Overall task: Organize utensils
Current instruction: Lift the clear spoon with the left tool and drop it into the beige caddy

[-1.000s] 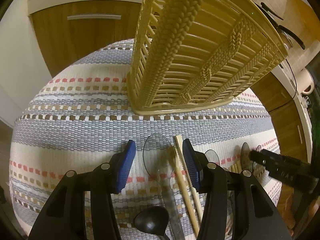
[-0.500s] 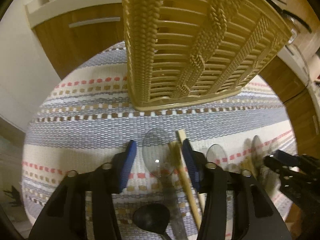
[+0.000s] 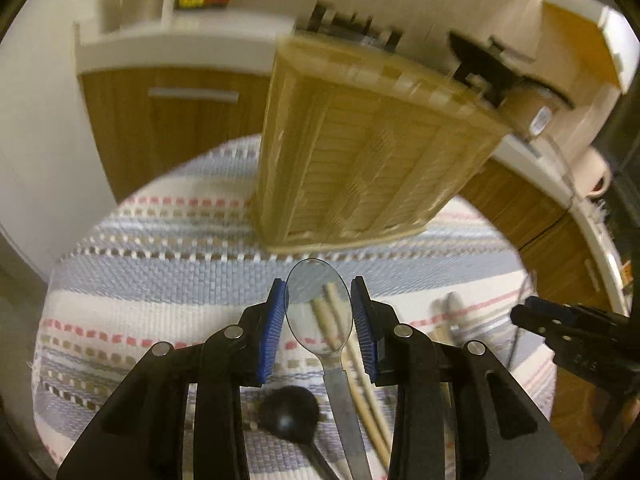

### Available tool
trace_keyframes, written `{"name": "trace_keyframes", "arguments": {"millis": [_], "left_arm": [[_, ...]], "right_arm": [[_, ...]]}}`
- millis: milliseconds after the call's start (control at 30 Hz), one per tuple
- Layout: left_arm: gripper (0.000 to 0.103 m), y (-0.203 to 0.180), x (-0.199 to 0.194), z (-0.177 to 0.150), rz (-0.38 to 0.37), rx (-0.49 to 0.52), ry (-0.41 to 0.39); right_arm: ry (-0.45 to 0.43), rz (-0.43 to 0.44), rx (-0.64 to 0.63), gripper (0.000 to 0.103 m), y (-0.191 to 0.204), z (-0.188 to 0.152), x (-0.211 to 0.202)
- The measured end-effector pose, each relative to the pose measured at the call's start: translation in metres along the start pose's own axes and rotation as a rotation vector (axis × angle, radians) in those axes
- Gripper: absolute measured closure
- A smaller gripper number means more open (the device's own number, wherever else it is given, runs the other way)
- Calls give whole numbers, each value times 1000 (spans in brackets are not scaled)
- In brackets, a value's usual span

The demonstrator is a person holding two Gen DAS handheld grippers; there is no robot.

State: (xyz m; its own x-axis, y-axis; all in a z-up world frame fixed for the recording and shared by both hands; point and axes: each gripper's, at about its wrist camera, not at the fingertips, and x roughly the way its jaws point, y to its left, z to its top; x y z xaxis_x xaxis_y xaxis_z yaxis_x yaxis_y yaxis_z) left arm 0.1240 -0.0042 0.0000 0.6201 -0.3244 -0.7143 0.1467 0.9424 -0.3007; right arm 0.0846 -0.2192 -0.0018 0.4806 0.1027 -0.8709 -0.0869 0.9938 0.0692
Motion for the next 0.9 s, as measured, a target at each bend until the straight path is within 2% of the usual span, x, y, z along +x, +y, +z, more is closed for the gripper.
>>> {"name": "trace_keyframes", "arguments": {"millis": [200,333,467,600,767,900], "left_arm": [[72,-13,-59,3,-93,30,-185],[72,-13,-102,23,-135,43,-313],[72,-25,-124,55,-122,67,-417],[72,-27,-141,91,-65,87,-521],[72,-21,-136,125,-8,88,-600],[72,-14,-116,141,52,94,-654]], "right_arm": [[-187,51,-40,73,9,3,-57],[-331,55,-76,73,20,16,-92],[-488,64,-85,73,28,43,-130],[-594,57,-79,73,36,76,-151],[-703,1,-54,73,40,115,-153],[-732,-51,-35,73,41,138,-135]]}}
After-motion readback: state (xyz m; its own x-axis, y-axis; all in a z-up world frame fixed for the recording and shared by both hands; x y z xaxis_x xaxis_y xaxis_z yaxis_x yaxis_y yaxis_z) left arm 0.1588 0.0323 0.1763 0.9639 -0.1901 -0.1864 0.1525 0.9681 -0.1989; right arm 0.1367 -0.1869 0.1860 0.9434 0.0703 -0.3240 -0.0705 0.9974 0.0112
